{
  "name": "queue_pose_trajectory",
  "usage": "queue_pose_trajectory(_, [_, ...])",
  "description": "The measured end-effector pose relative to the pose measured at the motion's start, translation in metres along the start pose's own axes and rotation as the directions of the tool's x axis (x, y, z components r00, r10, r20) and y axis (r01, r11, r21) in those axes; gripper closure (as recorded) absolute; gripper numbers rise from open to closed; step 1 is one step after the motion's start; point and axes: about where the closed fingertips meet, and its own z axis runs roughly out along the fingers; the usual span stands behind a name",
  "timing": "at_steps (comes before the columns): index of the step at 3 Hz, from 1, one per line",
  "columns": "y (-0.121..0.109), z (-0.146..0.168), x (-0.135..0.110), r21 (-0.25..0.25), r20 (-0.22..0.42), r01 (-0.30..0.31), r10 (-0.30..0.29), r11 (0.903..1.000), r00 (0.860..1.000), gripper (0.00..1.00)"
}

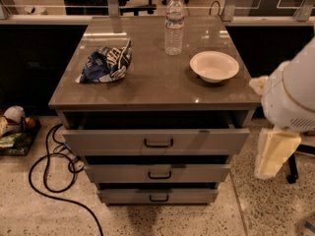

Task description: Open middle drawer

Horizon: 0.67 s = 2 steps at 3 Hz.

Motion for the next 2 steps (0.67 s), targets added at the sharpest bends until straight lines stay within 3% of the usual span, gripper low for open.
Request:
queue_pose_trajectory(1, [0.038, 0.044, 0.001, -0.026, 0.034, -0.006, 0.007, 0.9996, 0.999, 0.00])
queue_pose_trajectory(2, [0.061, 0.081, -0.002, -0.049, 0.087, -0.031, 0.035, 0.9983, 0.996, 0.00])
